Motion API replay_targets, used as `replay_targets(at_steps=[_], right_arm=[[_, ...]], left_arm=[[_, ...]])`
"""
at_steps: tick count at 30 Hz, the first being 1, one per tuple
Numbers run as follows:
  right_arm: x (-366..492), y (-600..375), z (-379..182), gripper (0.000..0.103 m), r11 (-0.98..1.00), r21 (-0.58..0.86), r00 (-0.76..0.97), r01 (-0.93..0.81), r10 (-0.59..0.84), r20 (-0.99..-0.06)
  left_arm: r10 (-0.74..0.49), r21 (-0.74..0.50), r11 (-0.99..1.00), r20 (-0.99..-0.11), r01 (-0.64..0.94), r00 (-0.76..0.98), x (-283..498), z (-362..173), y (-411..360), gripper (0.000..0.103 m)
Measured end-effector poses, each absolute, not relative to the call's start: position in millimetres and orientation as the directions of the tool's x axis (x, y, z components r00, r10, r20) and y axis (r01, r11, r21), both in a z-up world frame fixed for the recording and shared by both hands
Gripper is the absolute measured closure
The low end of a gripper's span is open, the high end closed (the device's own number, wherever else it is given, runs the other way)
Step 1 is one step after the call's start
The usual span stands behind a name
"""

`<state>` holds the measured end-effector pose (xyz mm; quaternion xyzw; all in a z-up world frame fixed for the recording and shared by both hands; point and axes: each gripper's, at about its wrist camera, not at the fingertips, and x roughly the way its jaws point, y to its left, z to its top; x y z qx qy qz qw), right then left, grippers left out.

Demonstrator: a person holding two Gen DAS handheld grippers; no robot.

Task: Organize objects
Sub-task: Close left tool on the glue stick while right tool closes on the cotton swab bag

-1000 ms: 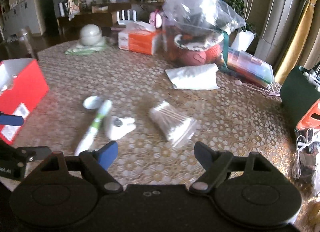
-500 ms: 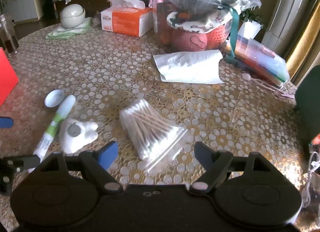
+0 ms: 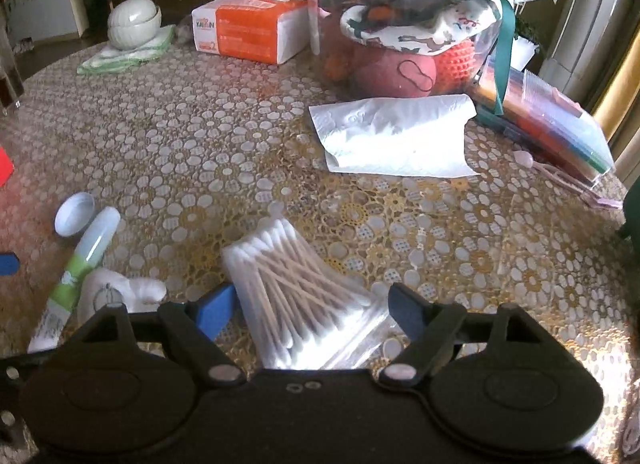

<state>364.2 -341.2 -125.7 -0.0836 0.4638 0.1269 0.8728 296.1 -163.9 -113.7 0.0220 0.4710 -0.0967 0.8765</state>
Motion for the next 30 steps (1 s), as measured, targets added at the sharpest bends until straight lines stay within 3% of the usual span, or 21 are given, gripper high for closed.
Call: replay_targets(at_steps=[2, 4, 7, 13, 30], right_arm=[[364.3, -343.8, -126.4, 0.022, 0.956, -0.011, 0.537, -0.294, 0.155, -0.829], [364.4, -347.0, -126.9, 0.023, 0.958, 0.013, 0.533, -0.287, 0.171, -0.829], [361.9, -348.1, -125.3, 0.034, 0.96, 0.012, 0.544, -0.281, 0.169, -0.822], [353.1, -349.1, -119.4, 0.052, 0.97, 0.001, 0.558, -0.243, 0.14, -0.818], [250.3, -313.9, -85.3, 0.055, 0.975, 0.03, 0.556, -0.218, 0.15, -0.818]], left_arm=[[-0.148, -0.047, 0.979, -0.827, 0.196, 0.542, 294.5, -113.3, -165.3, 0.019], [-0.15, -0.038, 0.978, -0.817, 0.207, 0.556, 292.3, -111.9, -166.4, 0.043], [-0.144, -0.029, 0.978, -0.812, 0.207, 0.566, 291.4, -110.3, -165.9, 0.063], [-0.144, -0.024, 0.976, -0.814, 0.216, 0.562, 288.8, -109.4, -164.4, 0.086], [-0.19, -0.104, 0.977, -0.816, 0.185, 0.545, 237.4, -102.7, -135.1, 0.087]])
